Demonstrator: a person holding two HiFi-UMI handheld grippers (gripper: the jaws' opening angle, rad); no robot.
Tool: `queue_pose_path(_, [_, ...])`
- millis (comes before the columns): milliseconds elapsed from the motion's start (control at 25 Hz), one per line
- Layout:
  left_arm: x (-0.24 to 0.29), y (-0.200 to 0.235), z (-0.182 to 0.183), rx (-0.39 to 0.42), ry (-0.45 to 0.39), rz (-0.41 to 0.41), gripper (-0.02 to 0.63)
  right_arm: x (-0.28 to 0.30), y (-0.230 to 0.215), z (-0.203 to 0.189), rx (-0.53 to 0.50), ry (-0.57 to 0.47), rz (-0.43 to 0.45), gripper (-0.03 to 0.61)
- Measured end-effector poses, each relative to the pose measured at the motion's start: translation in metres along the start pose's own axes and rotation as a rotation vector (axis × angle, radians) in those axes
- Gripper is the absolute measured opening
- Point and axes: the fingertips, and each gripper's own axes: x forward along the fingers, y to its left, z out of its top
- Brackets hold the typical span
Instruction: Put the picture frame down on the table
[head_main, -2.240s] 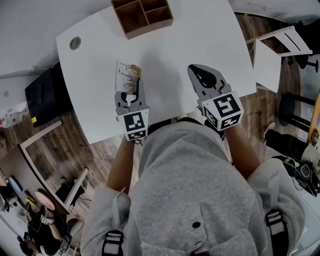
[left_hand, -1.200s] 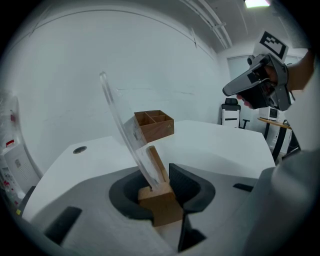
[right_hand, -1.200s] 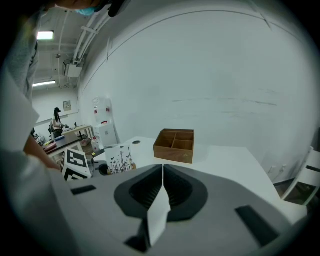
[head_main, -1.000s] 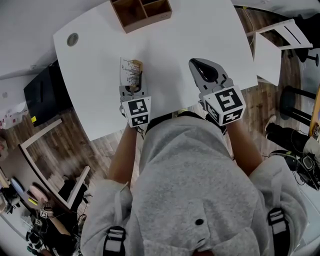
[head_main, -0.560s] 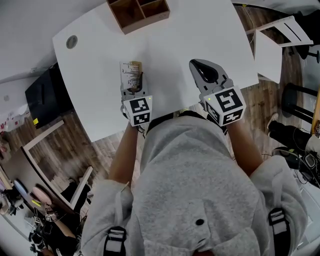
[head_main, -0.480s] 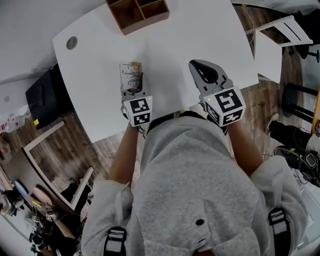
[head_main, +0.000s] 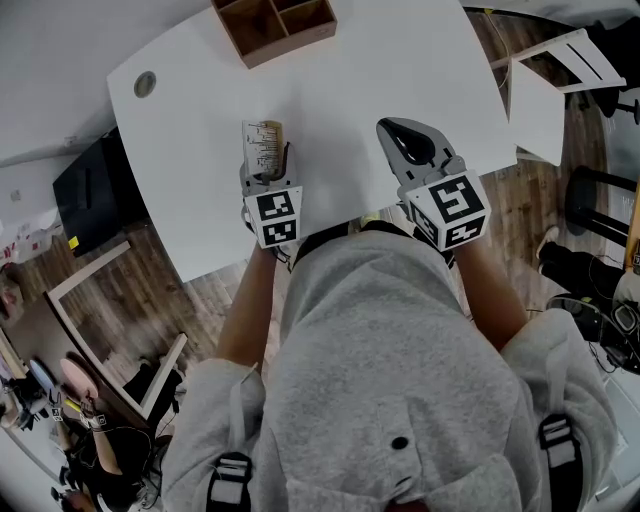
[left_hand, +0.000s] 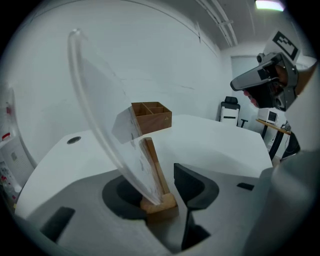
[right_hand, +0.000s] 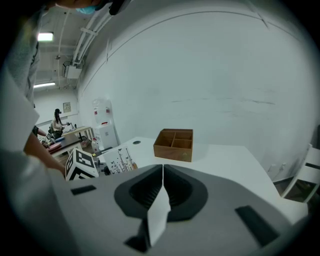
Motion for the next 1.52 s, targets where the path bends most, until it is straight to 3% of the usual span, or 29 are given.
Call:
queue_pose_path(240, [-0.003,-0.01,0.004,-0.057,-0.027,-0.056,0.259,-0.007,-0.006,0.0,0.0,-0.006,0.001,0.029])
queue_pose_path(520, [-0.015,-0.011,0.011,-0.103,-0.063,-0.057,0.298,-0.015,-0.011,-0.001,-0.003,-0.022,0.013,0.029])
queue_pose_path(1160, [-0.087,-0.013,0.015,-0.193,-0.13,0.088,0.319,-0.066,-0.033,-0.011,-0.015,-0.07,0.046,0.029])
queue_pose_path(1520, [-0.149,-0.06,0.066,-0.197,-0.244,0.16,0.317,-0.096,-0.039,-0.009,-0.019,-0.128,0.089,0.029])
